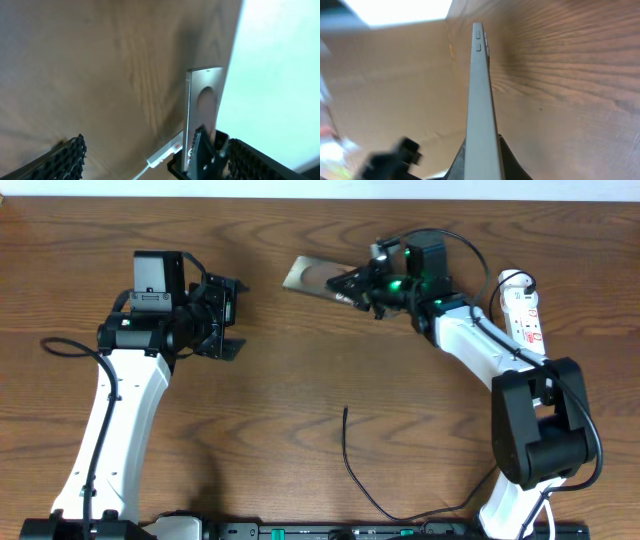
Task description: Plug charger to phone and switch on socket
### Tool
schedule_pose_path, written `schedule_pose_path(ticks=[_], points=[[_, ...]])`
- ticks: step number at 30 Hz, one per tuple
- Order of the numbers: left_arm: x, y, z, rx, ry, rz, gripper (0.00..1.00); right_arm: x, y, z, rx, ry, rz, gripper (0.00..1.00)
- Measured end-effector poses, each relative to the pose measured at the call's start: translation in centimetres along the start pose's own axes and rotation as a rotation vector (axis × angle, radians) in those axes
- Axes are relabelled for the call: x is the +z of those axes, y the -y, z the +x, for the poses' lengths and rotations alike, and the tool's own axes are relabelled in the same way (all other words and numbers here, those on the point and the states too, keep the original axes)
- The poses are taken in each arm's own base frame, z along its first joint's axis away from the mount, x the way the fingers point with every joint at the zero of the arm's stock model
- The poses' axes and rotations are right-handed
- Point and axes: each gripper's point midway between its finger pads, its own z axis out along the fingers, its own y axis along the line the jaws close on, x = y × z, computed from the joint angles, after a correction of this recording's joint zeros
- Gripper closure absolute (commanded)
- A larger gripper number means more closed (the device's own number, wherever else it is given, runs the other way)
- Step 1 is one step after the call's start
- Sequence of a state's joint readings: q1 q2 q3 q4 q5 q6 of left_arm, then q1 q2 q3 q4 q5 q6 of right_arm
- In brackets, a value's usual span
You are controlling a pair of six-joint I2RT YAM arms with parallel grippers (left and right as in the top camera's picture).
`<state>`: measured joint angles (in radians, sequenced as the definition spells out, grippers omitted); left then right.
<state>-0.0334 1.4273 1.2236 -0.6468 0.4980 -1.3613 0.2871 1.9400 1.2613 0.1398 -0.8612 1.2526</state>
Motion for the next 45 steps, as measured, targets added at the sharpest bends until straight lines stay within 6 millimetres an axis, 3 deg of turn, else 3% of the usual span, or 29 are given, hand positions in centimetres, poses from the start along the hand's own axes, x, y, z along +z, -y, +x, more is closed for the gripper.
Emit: schedule_pose_path(ticks=[7,12,15,21,32,42,45], points=[[-0.4,4.2,0.0,0.290,0.018,0.168,0.12,0.3,-2.5,0.8,0.406,-0.059,-0.078,0.99],[-0.6,5.4,0.0,0.347,0.029,0.212,0.12,1.1,-7.5,2.8,0.376,-0.130,-0.231,0.98],[-0.6,5.7,0.0,0.338,0.030,0.225,0.12,1.8,-9.3,4.2,0.350,-0.158,-0.278,0.98],[-1.0,6.9,-0.1,0.278,0.037,0.274,0.12,3.2,-9.8,6.4,0.364,-0.193,-0.276,0.98],[-1.4,8.2,-1.2,0.172,0.089,0.324,0.12,3.6,-11.5,7.0,0.318,-0.169,-0.339,0.98],[0.9,7.4,-2.0,0.131,0.086,0.275,0.13,5.1,-11.9,9.2,0.313,-0.183,-0.341,0.99],[0.7,8.1,-2.0,0.140,0.089,0.304,0.24,5.1,-11.9,9.2,0.313,-0.180,-0.342,0.99]])
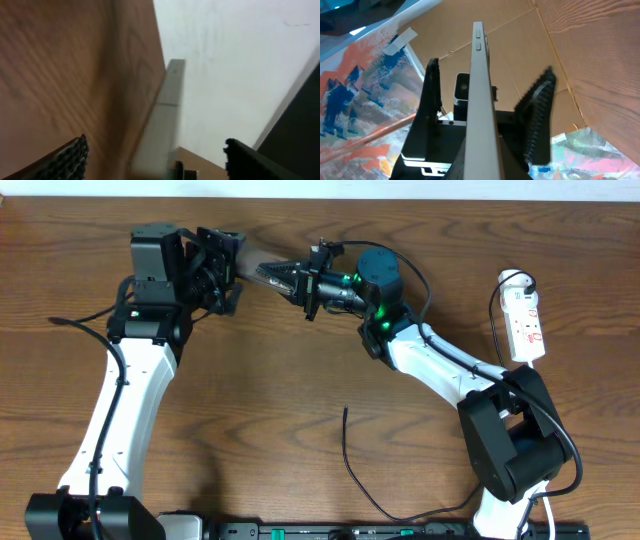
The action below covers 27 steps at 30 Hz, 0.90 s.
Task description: Plug charger to phone and switch on socket
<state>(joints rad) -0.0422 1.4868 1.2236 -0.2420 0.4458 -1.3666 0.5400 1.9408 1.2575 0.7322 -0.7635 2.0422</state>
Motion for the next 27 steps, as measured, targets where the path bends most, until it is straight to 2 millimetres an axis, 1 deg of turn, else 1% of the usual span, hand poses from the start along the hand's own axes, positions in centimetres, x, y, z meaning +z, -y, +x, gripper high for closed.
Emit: schedule_pose_path(ticks=[1,5,8,10,27], points=[[0.00,0.27,-0.04,0.004,0.002,0.011,0.26,0.00,-0.01,-0.03,0.001,0.001,0.000,0.99],[-0.03,1.12,-0.14,0.019,0.006,0.044,0.28,0.02,-0.01,-0.04,0.001,0.004,-0.002,0.99],[-0.03,1.22,-0.16,0.021,0.007,0.048,0.40,0.03,-0.01,-0.04,0.001,0.004,-0.002,0.99],[-0.03,1.23,-0.16,0.020,0.007,0.049,0.43,0.03,-0.01,-0.04,0.001,0.004,-0.002,0.99],[-0.03,1.23,-0.16,0.034,0.007,0.049,0.44,0.08,-0.10,-0.22,0.001,0.018,-0.008,0.98]])
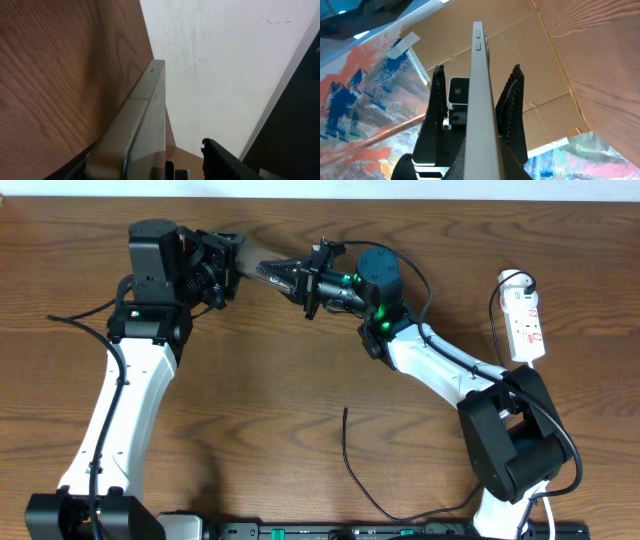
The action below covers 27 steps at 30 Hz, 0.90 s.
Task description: Plug charger to phone and switch on socket
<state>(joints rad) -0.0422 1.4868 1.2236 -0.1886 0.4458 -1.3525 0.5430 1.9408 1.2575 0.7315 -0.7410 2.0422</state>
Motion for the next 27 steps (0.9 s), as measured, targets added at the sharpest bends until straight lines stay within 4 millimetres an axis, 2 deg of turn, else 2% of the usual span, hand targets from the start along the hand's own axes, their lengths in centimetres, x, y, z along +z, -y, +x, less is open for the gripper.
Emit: schedule_pose_path(ticks=[5,9,14,17,22,27], points=[[0.0,0.1,0.0,0.015,0.000,0.002,0.44,0.0,0.0,0.0,0.000,0.002,-0.001,0.98],[0.0,1.1,0.0,0.052,-0.004,0.046,0.44,0.0,0.0,-0.1,0.000,0.005,-0.003,0.99],[0.0,1.4,0.3,0.069,-0.018,0.058,0.46,0.0,-0.1,-0.1,0.000,0.005,-0.003,0.98],[0.0,1.3,0.3,0.068,-0.019,0.057,0.46,0.0,-0.1,-0.1,0.000,0.005,-0.003,0.99],[0.4,-0.1,0.5,0.055,-0.032,0.030,0.46,0.0,-0.1,-0.1,0.000,0.005,-0.003,0.98],[0.4,0.0,0.7,0.056,-0.045,0.035,0.46,0.0,0.0,-0.1,0.000,0.005,-0.002,0.98]])
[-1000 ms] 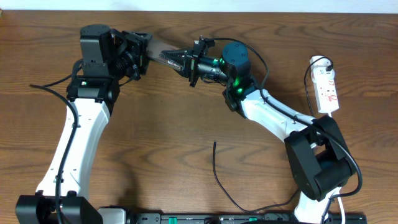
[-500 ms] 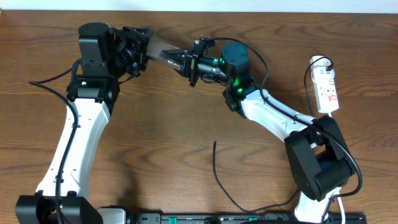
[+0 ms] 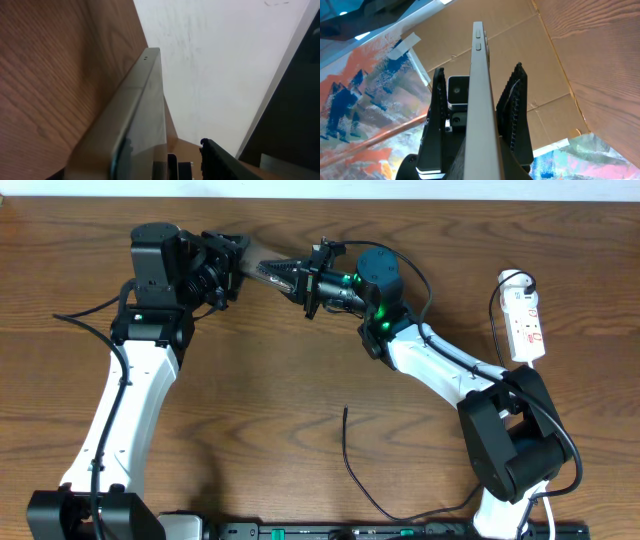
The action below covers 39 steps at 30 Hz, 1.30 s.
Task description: Plug charger to phone and switch on socket
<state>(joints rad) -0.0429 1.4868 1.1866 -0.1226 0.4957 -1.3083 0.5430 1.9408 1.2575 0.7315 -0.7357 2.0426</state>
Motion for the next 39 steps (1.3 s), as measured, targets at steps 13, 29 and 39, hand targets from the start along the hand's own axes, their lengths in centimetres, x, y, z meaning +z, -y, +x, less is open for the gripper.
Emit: schedule_pose_path(ticks=[13,29,39], points=[[0.00,0.04,0.00,0.000,0.000,0.001,0.67,0.00,-0.01,0.00,0.000,0.000,0.000,0.98],[0.00,0.01,-0.04,0.002,0.002,0.000,0.81,0.00,-0.09,0.03,-0.003,-0.001,-0.004,0.98],[0.00,0.00,-0.07,0.003,0.004,0.000,0.81,0.00,-0.16,0.00,-0.005,0.001,-0.006,0.99]])
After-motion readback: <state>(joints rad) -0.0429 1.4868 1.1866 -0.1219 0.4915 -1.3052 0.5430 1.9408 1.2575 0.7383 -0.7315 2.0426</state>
